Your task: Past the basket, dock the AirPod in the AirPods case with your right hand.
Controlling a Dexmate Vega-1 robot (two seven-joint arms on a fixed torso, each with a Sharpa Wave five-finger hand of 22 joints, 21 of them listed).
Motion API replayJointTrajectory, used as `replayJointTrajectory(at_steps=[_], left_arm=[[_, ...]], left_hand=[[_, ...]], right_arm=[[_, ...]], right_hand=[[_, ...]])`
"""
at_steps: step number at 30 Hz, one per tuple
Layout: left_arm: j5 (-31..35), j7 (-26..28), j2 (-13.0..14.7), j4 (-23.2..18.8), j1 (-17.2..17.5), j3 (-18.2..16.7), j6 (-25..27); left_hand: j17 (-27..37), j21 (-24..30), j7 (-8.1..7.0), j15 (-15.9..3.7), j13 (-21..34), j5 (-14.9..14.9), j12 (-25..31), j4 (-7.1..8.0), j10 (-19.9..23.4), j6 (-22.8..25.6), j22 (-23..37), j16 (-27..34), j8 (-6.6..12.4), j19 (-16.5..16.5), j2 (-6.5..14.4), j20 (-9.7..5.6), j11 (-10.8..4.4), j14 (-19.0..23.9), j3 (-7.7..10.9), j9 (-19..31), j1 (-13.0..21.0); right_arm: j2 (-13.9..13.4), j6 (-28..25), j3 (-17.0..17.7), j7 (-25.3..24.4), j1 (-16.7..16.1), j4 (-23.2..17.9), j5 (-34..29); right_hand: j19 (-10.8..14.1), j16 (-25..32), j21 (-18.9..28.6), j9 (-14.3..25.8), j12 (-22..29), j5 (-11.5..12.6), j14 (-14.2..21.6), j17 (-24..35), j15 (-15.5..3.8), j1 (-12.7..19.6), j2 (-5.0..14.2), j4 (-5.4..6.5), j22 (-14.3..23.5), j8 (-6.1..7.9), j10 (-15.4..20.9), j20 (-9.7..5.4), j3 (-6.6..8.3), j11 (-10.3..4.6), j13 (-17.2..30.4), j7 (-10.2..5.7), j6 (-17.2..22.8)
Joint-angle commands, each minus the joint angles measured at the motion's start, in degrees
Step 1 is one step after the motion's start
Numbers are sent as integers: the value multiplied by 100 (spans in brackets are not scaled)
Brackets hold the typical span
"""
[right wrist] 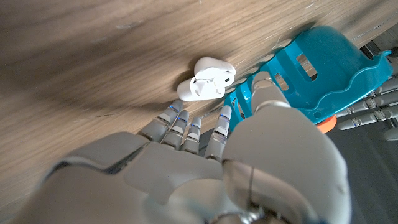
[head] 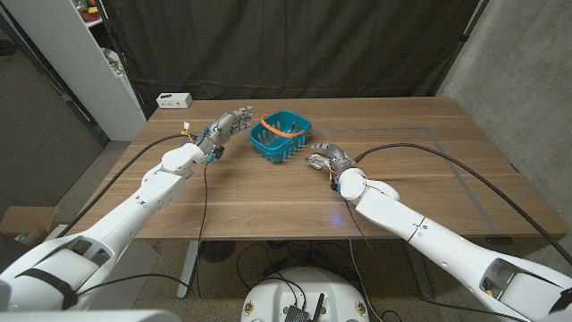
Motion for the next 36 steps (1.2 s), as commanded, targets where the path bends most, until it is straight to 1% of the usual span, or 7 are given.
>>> replayJointTrajectory(at_steps=[1,11,12,18,19,31,36], left_arm=[[-2,-90,-20,147,-79,14,-30],[-12,-225,-72,364,-199,36,-103],[-6,-186,-66,338,-194,34,-63],[-18,-203,-71,365,-202,33,-63],[-14,-207,-71,374,-205,33,-76],[-3,-199,-55,310,-197,40,-55],[24,-126,-37,211,-179,53,34]], left_hand=[[13,7,-19,-38,-5,54,42,-22,14,33,17,11,19,-11,18,24,2,-14,14,34,57],[14,7,-30,-34,-4,53,43,-18,12,54,18,8,25,-14,18,26,-1,-23,13,34,53],[14,6,-32,-38,-4,53,42,-18,11,54,18,9,25,-14,18,24,2,-22,13,34,53],[14,7,-31,-34,-4,52,40,-17,1,50,18,10,22,-15,13,25,5,-20,10,34,49],[14,7,-35,-34,-4,52,39,-17,-1,51,18,10,22,-15,14,25,2,-20,10,34,49],[13,8,-16,-36,-5,53,41,-18,0,65,18,11,25,-15,15,19,3,-19,11,34,51],[13,8,-24,-38,-6,52,41,-15,1,55,18,12,19,-16,14,13,0,-17,10,34,47]], right_arm=[[87,-119,-48,-38,70,142,67],[151,-206,-74,-211,52,168,50],[155,-211,-71,-222,49,167,53],[179,-246,-59,-277,42,176,71],[172,-233,-57,-279,37,172,74],[139,58,75,-410,-106,216,142],[135,90,119,-406,-133,243,199]], right_hand=[[107,6,48,9,52,23,41,7,-233,107,-22,-22,17,60,75,95,29,-8,17,3,97],[211,49,76,26,111,49,161,-25,-275,465,-53,-27,15,169,236,51,121,-24,3,-173,470],[229,53,80,33,112,54,174,-31,-287,521,-53,-31,14,182,244,32,135,-25,-1,-317,518],[277,82,84,52,134,65,241,-39,-333,661,-59,-24,14,171,309,10,161,-30,0,-285,547],[283,84,83,55,138,65,244,-40,-334,690,-64,-17,14,163,320,5,163,-27,1,-74,538],[502,212,138,76,242,55,481,-9,-415,745,33,66,16,293,637,-116,166,-91,-5,-102,968],[573,281,148,80,302,33,609,10,-438,724,69,97,19,330,828,-137,143,-103,-10,52,1134]])
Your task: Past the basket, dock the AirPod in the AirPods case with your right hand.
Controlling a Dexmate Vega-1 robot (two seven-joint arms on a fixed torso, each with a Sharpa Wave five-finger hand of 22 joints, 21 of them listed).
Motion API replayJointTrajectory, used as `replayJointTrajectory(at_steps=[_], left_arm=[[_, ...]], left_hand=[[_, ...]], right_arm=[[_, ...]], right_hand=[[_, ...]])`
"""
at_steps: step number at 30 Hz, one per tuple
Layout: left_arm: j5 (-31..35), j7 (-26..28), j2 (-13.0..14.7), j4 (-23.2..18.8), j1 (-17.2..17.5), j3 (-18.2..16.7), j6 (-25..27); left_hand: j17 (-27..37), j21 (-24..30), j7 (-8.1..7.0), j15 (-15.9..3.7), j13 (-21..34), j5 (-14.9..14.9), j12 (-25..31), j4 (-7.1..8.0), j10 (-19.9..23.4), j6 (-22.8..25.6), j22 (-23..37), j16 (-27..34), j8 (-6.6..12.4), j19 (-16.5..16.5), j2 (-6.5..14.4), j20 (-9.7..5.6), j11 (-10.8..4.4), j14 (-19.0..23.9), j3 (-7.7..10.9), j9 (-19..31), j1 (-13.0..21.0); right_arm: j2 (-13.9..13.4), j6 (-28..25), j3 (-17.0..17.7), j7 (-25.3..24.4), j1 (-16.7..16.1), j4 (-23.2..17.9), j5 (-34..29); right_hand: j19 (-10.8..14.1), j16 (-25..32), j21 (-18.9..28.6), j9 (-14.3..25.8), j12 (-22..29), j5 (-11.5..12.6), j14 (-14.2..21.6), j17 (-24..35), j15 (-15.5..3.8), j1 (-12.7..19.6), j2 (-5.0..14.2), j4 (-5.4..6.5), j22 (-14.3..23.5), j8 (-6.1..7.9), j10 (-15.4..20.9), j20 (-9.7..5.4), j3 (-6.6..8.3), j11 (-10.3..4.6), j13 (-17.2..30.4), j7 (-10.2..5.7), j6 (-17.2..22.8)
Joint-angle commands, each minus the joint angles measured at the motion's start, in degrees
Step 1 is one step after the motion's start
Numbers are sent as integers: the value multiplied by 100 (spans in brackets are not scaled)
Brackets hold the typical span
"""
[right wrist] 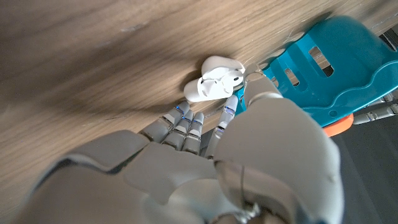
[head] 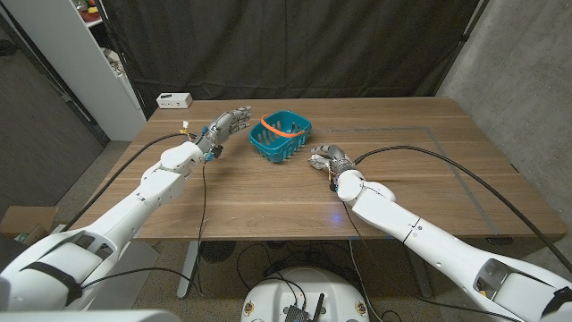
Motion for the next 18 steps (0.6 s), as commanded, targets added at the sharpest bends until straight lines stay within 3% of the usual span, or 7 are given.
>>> replayJointTrajectory(at_steps=[1,8,12,16,17,18], left_arm=[[30,111,34,-172,28,18,154],[45,133,42,-250,57,34,182],[53,170,46,-325,83,44,227],[66,230,48,-394,110,47,266],[76,252,56,-425,117,51,294],[78,250,56,-433,119,55,294]], left_hand=[[13,8,3,-4,-6,52,42,-16,1,25,18,11,19,-17,14,14,-3,11,10,6,47],[13,8,-7,-5,-7,52,46,-15,10,27,17,10,18,-20,15,14,13,7,10,6,46],[13,7,5,1,-6,52,39,-14,-8,31,17,9,19,-23,16,14,6,3,10,6,45],[13,8,8,2,-7,52,38,-14,-13,33,17,9,19,-22,15,14,10,3,10,6,45],[13,7,8,1,-7,52,38,-14,-12,32,17,9,19,-23,16,16,13,4,10,6,45],[13,8,6,3,-7,52,37,-13,-15,33,17,9,19,-21,15,14,11,4,10,6,45]], right_arm=[[-17,174,122,-61,-107,53,103],[-46,237,174,-50,-145,76,174],[-75,233,196,-35,-174,54,215],[-110,240,206,-16,-186,44,239],[-127,239,202,1,-182,37,241],[-130,235,216,3,-189,31,258]], right_hand=[[326,84,52,11,67,-13,170,30,-391,8,47,33,19,59,187,217,-5,-9,3,107,194],[402,144,69,11,102,-26,285,43,-418,4,69,42,22,98,300,181,-24,-8,8,182,368],[413,150,68,10,105,-30,288,46,-422,8,72,41,24,87,316,181,-31,-15,10,103,372],[415,154,64,9,103,-33,288,49,-423,14,76,38,25,73,320,186,-37,-24,11,155,364],[416,156,63,9,102,-34,290,50,-418,16,78,37,25,69,321,186,-37,-20,12,135,362],[419,159,59,7,98,-38,285,54,-419,23,83,34,26,41,323,189,-43,-31,12,1,328]])
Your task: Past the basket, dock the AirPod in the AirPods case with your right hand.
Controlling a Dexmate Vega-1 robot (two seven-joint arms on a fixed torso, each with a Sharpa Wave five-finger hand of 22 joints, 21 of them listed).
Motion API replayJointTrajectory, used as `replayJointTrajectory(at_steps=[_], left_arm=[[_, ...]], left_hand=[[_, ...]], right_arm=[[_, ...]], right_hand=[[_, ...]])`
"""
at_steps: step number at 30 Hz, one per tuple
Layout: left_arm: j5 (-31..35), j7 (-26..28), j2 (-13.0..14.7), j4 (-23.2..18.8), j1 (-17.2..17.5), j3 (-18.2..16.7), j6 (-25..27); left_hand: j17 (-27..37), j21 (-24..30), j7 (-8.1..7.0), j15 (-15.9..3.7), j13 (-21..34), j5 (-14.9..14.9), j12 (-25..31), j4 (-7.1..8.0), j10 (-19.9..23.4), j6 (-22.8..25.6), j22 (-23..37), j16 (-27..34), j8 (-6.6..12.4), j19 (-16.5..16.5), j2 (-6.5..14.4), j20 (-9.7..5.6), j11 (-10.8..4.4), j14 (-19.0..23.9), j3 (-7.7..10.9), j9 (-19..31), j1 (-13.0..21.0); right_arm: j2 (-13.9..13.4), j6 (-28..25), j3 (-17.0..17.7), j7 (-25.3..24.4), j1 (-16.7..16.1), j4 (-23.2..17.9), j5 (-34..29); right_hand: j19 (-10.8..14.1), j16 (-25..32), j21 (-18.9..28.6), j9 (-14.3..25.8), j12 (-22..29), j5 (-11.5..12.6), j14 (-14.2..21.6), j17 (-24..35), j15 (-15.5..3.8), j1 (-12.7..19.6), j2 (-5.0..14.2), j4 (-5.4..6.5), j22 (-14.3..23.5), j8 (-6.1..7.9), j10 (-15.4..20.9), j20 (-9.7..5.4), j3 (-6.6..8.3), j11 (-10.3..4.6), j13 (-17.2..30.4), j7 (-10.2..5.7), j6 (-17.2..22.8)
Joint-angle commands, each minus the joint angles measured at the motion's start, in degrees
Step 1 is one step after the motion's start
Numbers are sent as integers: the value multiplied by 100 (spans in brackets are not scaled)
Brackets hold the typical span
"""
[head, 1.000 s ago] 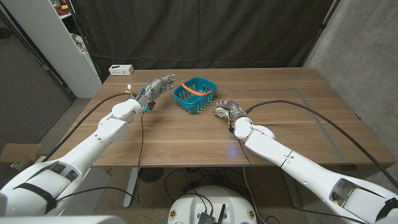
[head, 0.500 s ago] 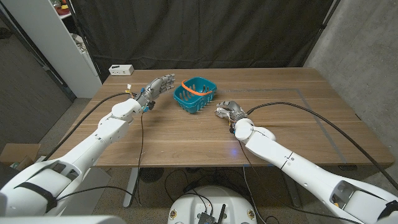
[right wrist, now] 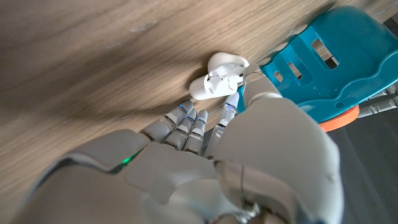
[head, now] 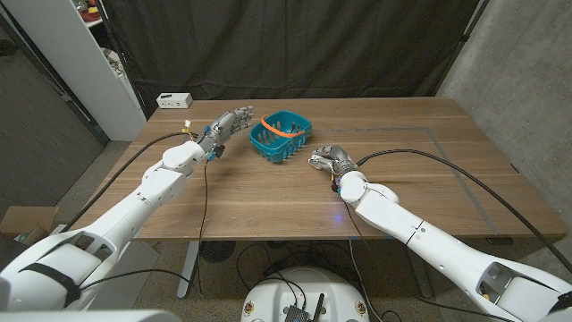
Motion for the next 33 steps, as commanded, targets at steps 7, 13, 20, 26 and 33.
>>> replayJointTrajectory(at_steps=[7,13,20,26,33], left_arm=[[60,211,29,-305,114,29,192],[79,254,25,-350,121,38,221],[95,217,-3,-309,92,58,173],[256,268,54,-355,71,114,166],[326,297,73,-373,57,132,169]], left_hand=[[13,9,14,-4,-7,52,37,-13,-17,32,17,9,17,-21,13,15,8,1,8,7,42],[13,8,14,-2,-7,52,42,-13,-8,37,17,10,18,-24,12,19,10,2,7,7,41],[15,9,12,-6,-7,51,41,-7,-13,43,17,12,19,-23,12,13,12,2,4,7,34],[15,9,12,-6,-8,52,43,-5,-8,46,17,13,20,-24,17,20,1,5,7,7,35],[14,10,-34,-22,-7,53,54,-6,15,80,17,15,31,-23,22,19,-2,12,11,7,37]], right_arm=[[-161,25,66,160,-50,-44,171],[-187,66,40,176,-32,-48,153],[-247,309,43,-47,-178,-169,-12],[-216,392,-32,-317,-282,-310,-290],[-172,757,-95,-428,-325,-158,-558]], right_hand=[[253,42,-25,-31,-65,-8,87,40,-261,26,2,2,27,-286,-31,388,-94,22,12,65,-487],[211,29,-44,-38,-88,-9,46,44,-238,-6,-21,16,27,-326,-76,410,-122,65,15,77,-580],[204,26,-47,-39,-98,-15,30,49,-234,-79,-53,48,27,-335,-92,434,-165,93,18,106,-612],[265,46,-25,-33,-94,-21,73,60,-185,-262,-109,123,29,-355,-72,484,-252,186,27,112,-702],[348,108,0,-23,-70,-1,208,74,-222,-339,-100,145,31,-300,0,506,-284,160,39,107,-626]])
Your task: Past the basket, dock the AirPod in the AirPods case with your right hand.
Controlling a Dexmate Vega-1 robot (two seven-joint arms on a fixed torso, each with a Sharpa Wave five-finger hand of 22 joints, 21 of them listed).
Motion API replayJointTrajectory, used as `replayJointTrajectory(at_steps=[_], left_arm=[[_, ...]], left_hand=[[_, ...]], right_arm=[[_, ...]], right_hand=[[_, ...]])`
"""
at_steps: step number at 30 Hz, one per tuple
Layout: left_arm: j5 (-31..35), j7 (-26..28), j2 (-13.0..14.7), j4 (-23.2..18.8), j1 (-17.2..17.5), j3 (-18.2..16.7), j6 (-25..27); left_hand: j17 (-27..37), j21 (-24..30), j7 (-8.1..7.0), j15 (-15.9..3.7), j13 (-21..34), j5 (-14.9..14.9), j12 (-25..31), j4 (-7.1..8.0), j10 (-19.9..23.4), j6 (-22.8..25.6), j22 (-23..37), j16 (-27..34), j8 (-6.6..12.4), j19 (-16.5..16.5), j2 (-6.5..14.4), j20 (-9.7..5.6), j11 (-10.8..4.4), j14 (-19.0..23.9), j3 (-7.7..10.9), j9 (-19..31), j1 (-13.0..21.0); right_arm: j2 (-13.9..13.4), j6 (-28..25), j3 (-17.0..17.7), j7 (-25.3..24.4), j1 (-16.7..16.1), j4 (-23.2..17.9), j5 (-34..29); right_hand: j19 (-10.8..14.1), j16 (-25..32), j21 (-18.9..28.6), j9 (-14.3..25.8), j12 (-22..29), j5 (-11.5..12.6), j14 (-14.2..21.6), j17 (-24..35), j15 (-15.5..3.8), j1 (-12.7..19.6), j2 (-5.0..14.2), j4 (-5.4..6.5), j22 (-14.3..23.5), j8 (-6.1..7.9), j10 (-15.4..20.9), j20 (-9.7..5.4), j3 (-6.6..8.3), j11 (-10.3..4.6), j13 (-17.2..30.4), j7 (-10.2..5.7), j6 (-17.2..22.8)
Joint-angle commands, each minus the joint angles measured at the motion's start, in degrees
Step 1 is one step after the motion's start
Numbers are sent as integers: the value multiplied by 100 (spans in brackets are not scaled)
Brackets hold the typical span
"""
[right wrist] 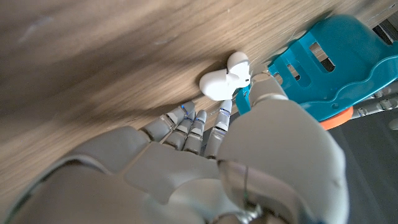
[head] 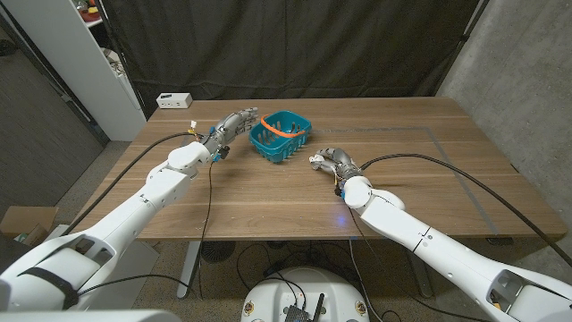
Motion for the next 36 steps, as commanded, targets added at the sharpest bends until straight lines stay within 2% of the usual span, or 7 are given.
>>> replayJointTrajectory(at_steps=[1,6,10,18,21,26,36], left_arm=[[158,27,53,-35,-42,56,-28],[156,46,88,-77,-20,43,23],[164,34,107,-75,-8,36,-6],[156,65,99,-68,3,43,72],[200,57,116,-75,-9,73,93],[265,112,131,-129,-9,101,147],[372,138,154,-181,-42,164,233]], left_hand=[[14,10,-28,-24,20,53,56,-4,20,76,17,17,36,-22,26,18,3,16,12,8,37],[13,11,-46,-36,19,55,53,-5,12,92,17,17,39,-23,33,22,-11,20,18,9,43],[13,12,-48,-38,20,55,56,-6,16,107,17,18,42,-20,36,19,1,25,22,9,46],[13,12,-44,-40,20,54,55,-5,11,112,17,16,39,-21,36,26,7,21,24,9,46],[13,13,-46,-38,21,54,53,-4,3,113,17,16,38,-20,36,21,2,23,24,9,45],[13,12,-39,-45,20,54,47,-3,-13,108,17,10,33,-24,36,22,-8,8,25,9,45],[12,12,-44,-38,21,54,47,-4,-19,108,17,8,29,-25,36,29,3,0,27,9,47]], right_arm=[[35,443,-63,-272,-92,33,-448],[-149,411,-47,142,-26,14,-401],[-292,153,-75,489,63,-94,-372],[-305,49,-63,504,-15,-206,-413],[-343,42,-39,545,-40,-221,-393],[-555,-44,-80,928,66,-268,-342],[-1212,288,-327,2135,452,-280,-391]], right_hand=[[272,97,42,27,28,9,224,35,-296,-50,20,-4,1,87,104,211,-17,-108,27,-121,207],[237,104,19,43,26,36,218,40,-371,42,107,-58,1,200,117,195,28,-175,42,-190,523],[137,30,-20,50,-62,47,39,37,-360,91,111,-93,1,154,-96,158,36,-188,51,-282,460],[132,16,-17,62,-91,48,0,42,-358,43,83,-82,1,33,-173,167,-1,-139,63,-121,146],[134,37,-12,74,-74,71,22,58,-389,150,242,-100,1,115,-132,135,81,-222,73,-264,331],[91,34,-19,83,-70,61,-3,54,-540,545,430,-243,-2,199,-110,7,248,-607,87,-565,631],[-5,38,-29,81,-59,17,-94,83,-811,1198,763,-269,-3,256,-34,-299,515,-1041,95,-623,1009]])
